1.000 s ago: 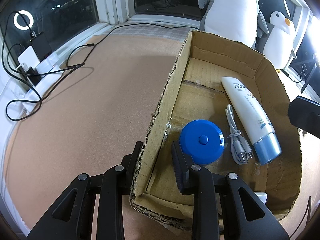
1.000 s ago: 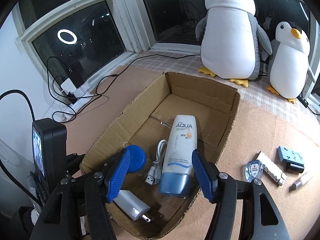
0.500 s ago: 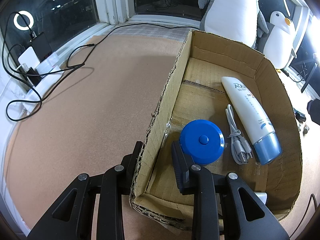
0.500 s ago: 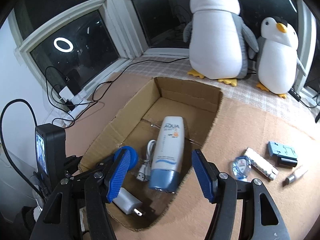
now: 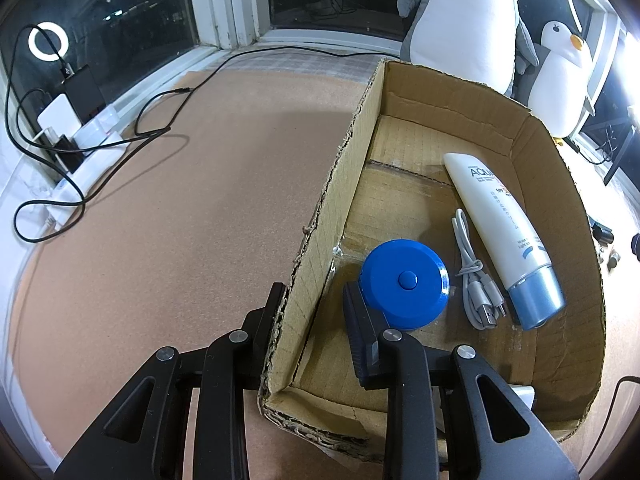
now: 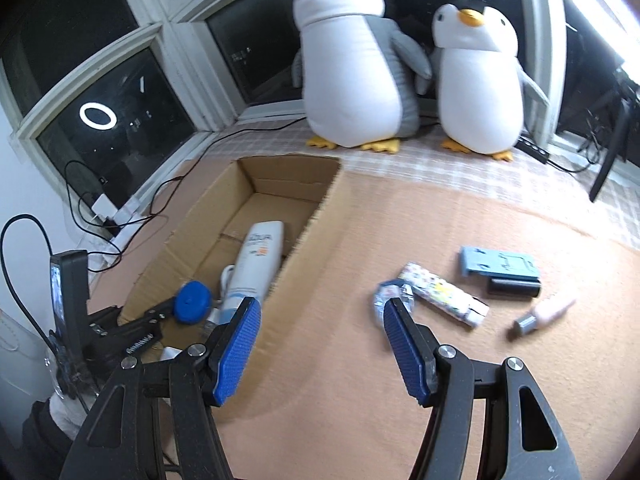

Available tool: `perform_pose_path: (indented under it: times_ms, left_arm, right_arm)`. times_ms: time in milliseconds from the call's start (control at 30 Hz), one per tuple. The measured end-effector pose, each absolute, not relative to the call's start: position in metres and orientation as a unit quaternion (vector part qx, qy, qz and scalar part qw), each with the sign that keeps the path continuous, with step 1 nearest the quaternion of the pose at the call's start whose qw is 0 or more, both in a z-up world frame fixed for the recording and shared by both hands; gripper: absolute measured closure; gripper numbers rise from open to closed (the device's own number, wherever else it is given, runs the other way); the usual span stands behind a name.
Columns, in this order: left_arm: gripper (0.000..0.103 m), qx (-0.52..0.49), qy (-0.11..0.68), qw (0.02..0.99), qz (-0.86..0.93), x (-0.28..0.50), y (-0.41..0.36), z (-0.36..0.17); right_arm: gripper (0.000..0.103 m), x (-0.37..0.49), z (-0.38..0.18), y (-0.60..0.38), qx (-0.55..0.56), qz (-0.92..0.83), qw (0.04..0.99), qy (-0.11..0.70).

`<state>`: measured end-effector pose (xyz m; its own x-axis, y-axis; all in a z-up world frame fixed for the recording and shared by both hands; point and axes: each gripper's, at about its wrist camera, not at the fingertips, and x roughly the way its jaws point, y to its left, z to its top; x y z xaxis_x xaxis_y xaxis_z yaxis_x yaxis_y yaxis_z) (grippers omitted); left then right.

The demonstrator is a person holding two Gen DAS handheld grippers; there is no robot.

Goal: Organize rigid objects
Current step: 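Move the right gripper to the clear hand sanitizer bottle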

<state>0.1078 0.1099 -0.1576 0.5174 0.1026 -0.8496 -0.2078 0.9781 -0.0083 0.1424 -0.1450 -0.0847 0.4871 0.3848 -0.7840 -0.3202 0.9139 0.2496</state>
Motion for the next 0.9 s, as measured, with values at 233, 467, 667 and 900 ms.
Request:
perform_pose_path:
  times_ms: [233,467,667,900]
  left_arm:
    - [0.076,-0.053,0.483,0.869,0.089,0.107,0.115,-0.157]
    - [0.076,-0.053,0.483,0.870,0.090,0.107,0.114,-0.157]
    - [0.076,-0.054,0.482,0.870,0.090,0.107,0.115,-0.157]
    - [0.076,-0.054,0.482,0.870,0.090,0.106,0.114,-0.157]
  right_arm:
    - [0.043,0.144,-0.098,-0.160,0.030,0.202,0.857,0.474]
    - [0.048,0.151,-0.116,-0.160,0.013,0.191,0.853,0.486]
    - [0.055,0.160,-0.130,-0.156,-0.006,0.188,0.849,0.493]
    - [0.060,0.171,-0.142,-0.147,-0.033,0.180,0.847,0.499]
